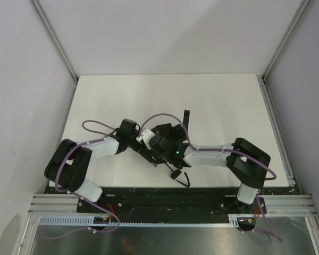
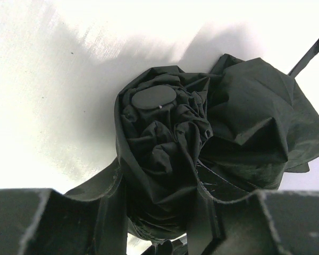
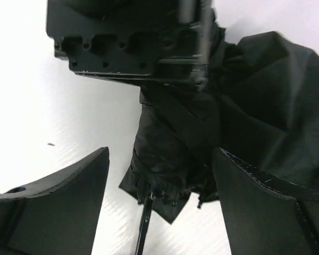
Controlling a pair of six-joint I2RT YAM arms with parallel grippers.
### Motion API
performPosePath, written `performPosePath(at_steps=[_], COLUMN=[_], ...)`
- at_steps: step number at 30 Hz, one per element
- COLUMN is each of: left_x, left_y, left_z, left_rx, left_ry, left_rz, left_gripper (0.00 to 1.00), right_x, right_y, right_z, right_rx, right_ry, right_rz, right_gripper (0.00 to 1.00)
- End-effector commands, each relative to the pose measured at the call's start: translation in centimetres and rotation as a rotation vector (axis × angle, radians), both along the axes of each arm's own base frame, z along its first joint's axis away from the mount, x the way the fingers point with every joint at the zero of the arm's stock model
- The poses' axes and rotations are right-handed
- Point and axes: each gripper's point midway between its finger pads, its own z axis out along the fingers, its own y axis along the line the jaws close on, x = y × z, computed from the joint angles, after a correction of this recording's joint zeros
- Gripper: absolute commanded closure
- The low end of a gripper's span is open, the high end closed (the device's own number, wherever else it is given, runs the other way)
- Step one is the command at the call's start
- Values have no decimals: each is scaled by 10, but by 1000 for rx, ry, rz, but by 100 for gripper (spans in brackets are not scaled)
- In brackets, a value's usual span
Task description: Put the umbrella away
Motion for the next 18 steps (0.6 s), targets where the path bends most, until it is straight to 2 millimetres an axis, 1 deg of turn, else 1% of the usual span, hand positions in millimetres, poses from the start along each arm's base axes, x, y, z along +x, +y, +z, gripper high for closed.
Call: performPosePath(at_steps=[1, 3, 5, 8, 9, 11, 12, 13, 14, 15, 16, 18], left_x=[-32, -33, -33, -33, -32, -29, -25, -20, -16, -11, -7, 2], left_y=[24, 23, 21, 19, 19, 18, 17, 16, 15, 14, 13, 12], left_z=[-36, -36, -36, -35, -34, -30, -26, -22, -18, -14, -10, -2], left_rx=[139, 136, 129, 122, 124, 126, 130, 137, 141, 144, 148, 155], left_ry=[156, 165, 177, 185, 183, 166, 147, 126, 104, 84, 66, 30], left_rz=[21, 21, 19, 14, 13, 5, -5, -17, -28, -34, -38, -47], left_gripper=[100, 100, 100, 100, 100, 100, 100, 100, 100, 96, 88, 70], right_x=[19, 19, 23, 32, 32, 29, 23, 13, 2, -10, -18, -35], right_y=[11, 16, 16, 6, 2, -9, -14, -19, -21, -24, -24, -24], right_z=[-9, -18, -28, -48, -58, -82, -97, -112, -124, -134, -141, -150], right_rx=[-115, -129, -150, -193, -206, -227, -225, -218, -202, -179, -138, -55], right_ry=[-189, -203, -216, -202, -175, -77, 10, 103, 190, 271, 339, 475], right_rz=[-16, -20, -53, -124, -135, -152, -160, -159, -150, -143, -141, -132], right_gripper=[20, 24, 34, 59, 66, 84, 92, 96, 98, 99, 99, 100])
